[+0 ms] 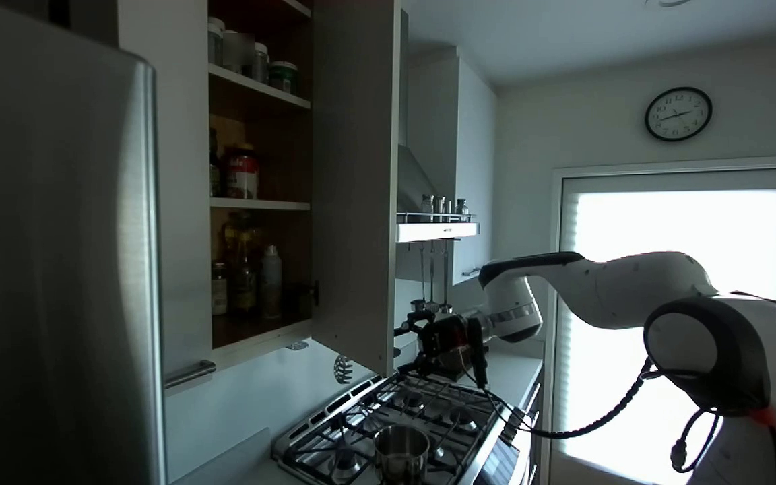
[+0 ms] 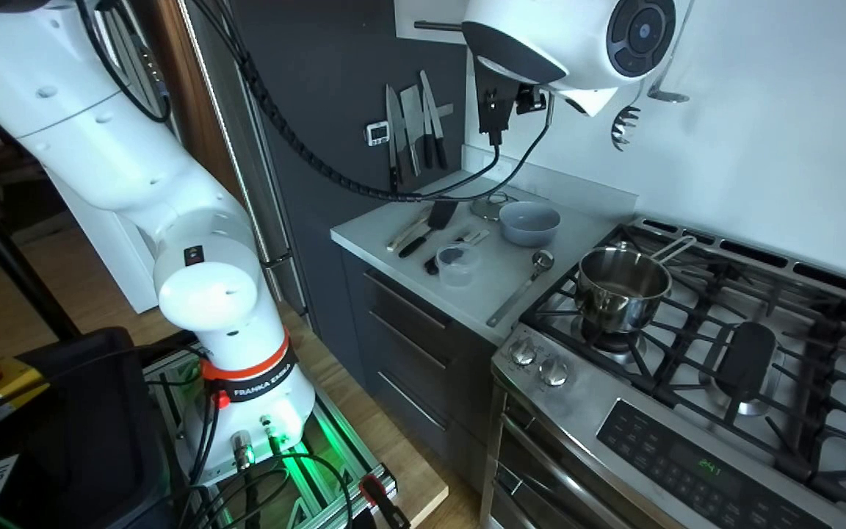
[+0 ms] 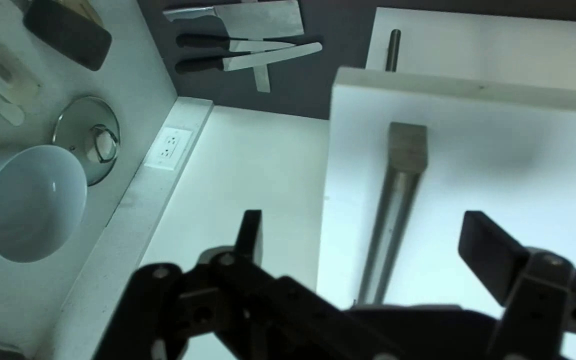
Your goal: Remove the clear bowl from the upper cabinet and put it on the counter then close the cabinet door
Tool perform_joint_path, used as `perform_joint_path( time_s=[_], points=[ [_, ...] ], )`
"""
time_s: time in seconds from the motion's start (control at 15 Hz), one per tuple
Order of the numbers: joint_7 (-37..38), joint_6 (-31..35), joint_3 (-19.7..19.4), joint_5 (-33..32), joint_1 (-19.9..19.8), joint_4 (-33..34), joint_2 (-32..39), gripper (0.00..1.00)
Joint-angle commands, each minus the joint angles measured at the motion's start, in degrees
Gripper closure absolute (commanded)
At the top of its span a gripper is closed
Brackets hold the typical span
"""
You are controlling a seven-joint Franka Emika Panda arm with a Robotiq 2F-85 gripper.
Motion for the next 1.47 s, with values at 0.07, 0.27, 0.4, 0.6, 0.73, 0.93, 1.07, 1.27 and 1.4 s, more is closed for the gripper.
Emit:
perform_joint_path(
  time_s=[0.07,0.27,0.4,0.6,0.73,0.93,1.07,1.27,1.4],
  points=[
    [4.43,0.93,2.91,4.21,-0.33,-1.15,-1.41,0.00],
    [5.22,2.53,5.15,5.60,0.00,-1.74,-1.96,0.00],
    [5.65,2.98,6.31,6.17,0.28,-2.19,-2.26,0.00],
    [5.85,4.25,8.16,6.12,0.74,-2.68,-2.12,0.00],
    [5.61,5.47,9.35,7.00,1.28,-3.08,-2.00,0.00],
    [4.47,8.11,11.23,11.01,2.47,-3.98,-1.83,0.00],
    [3.59,10.58,12.59,13.92,3.43,-4.34,-1.57,0.00],
    [0.98,15.62,15.08,19.42,5.20,-4.89,-1.12,0.00],
    [-0.45,18.93,16.96,22.51,6.46,-4.72,-0.46,0.00]
  ],
)
